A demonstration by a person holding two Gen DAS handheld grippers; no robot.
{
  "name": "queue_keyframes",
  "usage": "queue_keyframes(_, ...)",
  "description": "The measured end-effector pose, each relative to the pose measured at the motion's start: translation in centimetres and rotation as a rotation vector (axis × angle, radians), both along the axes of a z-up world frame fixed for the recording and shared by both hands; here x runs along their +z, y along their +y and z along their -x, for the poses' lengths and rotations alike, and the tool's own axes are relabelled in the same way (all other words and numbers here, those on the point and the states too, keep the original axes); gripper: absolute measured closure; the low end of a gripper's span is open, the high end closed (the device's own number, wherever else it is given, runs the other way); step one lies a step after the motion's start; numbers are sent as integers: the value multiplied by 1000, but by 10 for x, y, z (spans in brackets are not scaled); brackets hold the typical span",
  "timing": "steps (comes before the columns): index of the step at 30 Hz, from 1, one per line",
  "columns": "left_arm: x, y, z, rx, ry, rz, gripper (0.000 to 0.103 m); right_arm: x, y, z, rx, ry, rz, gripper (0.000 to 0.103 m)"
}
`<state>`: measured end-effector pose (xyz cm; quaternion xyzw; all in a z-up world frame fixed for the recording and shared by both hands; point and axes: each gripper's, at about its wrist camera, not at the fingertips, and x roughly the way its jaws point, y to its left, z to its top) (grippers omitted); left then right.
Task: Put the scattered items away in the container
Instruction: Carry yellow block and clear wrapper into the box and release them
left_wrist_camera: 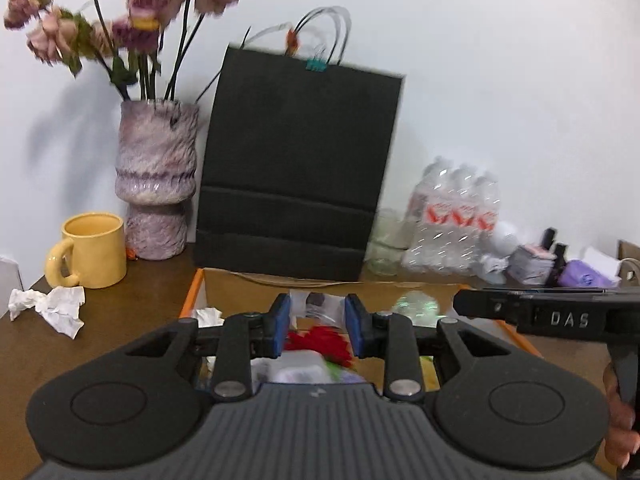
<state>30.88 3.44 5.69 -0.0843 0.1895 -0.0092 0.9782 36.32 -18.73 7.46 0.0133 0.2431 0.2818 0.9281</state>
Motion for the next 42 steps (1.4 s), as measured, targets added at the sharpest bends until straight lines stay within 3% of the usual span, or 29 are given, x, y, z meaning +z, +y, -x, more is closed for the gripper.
queue_keyframes(8,-23,11,-31,-11,87,8,73,-29,32,-33,-23,73,88,74)
queue_keyframes(11,-24,6,-28,-19,95,-10,66,-31,31,-31,-29,76,95,73)
queue_keyframes(12,-24,4,-27,-18,101,-23,51,-31,30,-30,-27,77,96,73)
queue_keyframes(13,-24,2,-26,-13,105,-31,24,-31,29,-29,-24,83,98,70)
queue_keyframes(15,-21,-1,-23,16,96,-48,2,-29,28,-28,-23,103,117,33)
queue_keyframes(16,-18,-1,-21,26,84,-54,0,-28,27,-27,-50,102,130,18)
queue_keyframes(17,-15,-1,-19,23,78,-57,0,-26,25,-26,-82,89,145,8)
queue_keyframes(22,-5,2,-12,12,75,-23,0,-13,13,-19,-89,99,118,0)
queue_keyframes(33,5,1,-1,26,88,-5,0,0,8,1,-90,67,144,0)
queue_keyframes(42,13,-11,37,-40,48,-40,0,7,-7,37,-90,58,152,0)
